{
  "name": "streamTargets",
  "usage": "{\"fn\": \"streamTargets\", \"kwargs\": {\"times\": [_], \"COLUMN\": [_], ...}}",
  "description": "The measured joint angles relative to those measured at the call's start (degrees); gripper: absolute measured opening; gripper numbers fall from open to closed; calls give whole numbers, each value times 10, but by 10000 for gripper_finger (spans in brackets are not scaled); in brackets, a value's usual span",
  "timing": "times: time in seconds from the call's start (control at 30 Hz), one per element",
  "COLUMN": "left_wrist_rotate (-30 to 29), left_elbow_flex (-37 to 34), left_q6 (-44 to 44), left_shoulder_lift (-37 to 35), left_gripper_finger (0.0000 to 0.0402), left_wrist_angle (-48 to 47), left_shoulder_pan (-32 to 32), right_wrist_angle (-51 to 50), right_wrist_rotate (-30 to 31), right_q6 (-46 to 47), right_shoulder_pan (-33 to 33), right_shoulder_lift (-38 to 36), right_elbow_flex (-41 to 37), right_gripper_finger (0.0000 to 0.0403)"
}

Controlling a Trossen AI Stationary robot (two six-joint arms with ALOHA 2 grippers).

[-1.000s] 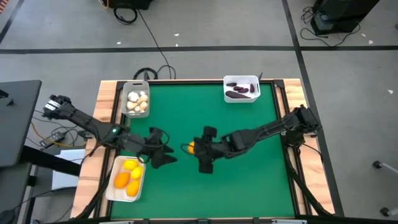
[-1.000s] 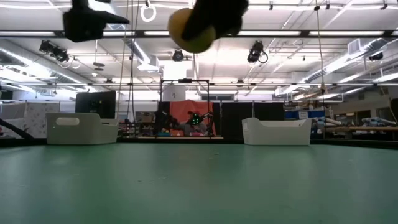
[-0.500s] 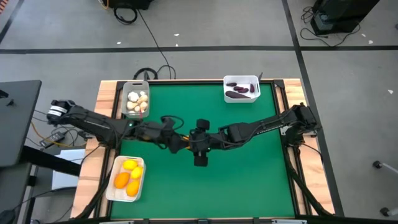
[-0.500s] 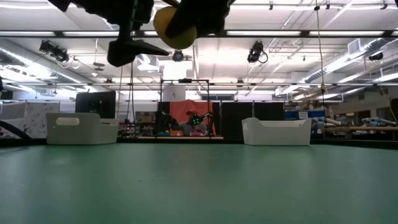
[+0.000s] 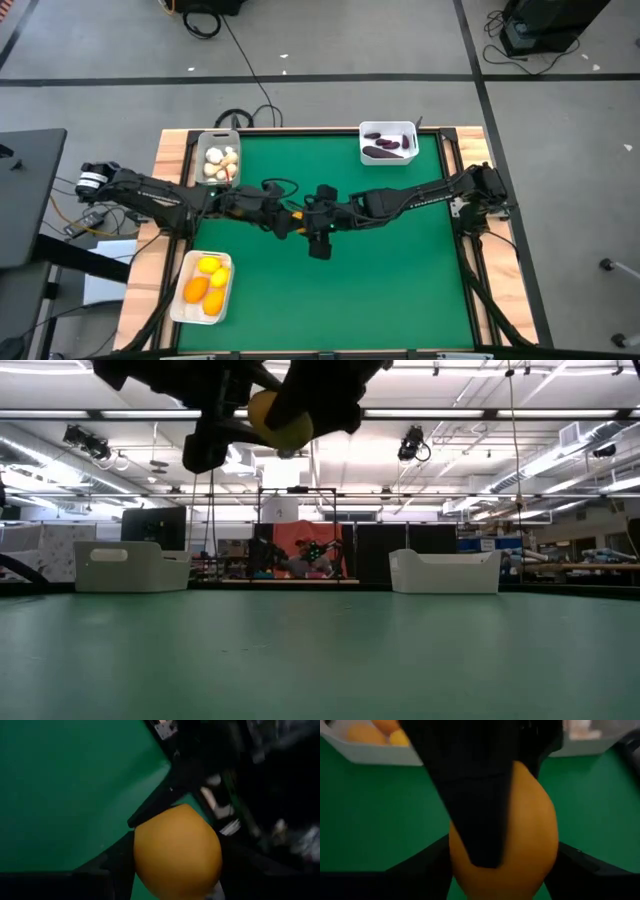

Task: Sort produce into baskets
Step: Put the lemon into the bottom white bin

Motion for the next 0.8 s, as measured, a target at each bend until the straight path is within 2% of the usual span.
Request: {"fn": "streamTargets", "kwargs": {"times": [0.1,0.27,0.4,0.6,0.7,0.8], "left_wrist_rotate": [33,60,102,260,264,238], "left_elbow_flex": [0,0,-1,-1,-1,-10], "left_q6": [71,130,108,11,-30,-43], "left_shoulder_lift": [-18,-98,-186,-290,-316,-319], "left_gripper_finger": [225,224,223,222,222,231], "left_wrist_angle": [-38,-259,-424,-586,-632,-661], "left_shoulder_pan": [8,17,4,-70,-115,-146], "right_wrist_angle": [-23,-120,-178,-141,-122,-116], "right_wrist_rotate": [-39,-82,-90,-118,-131,-140], "right_q6": [39,91,88,86,85,87], "right_shoulder_pan": [-14,-36,-47,-65,-77,-87], "right_shoulder_lift": [-4,-20,-35,-34,-34,-34], "right_elbow_flex": [0,0,0,0,0,0], "right_gripper_finger": [297,342,351,348,348,348]}}
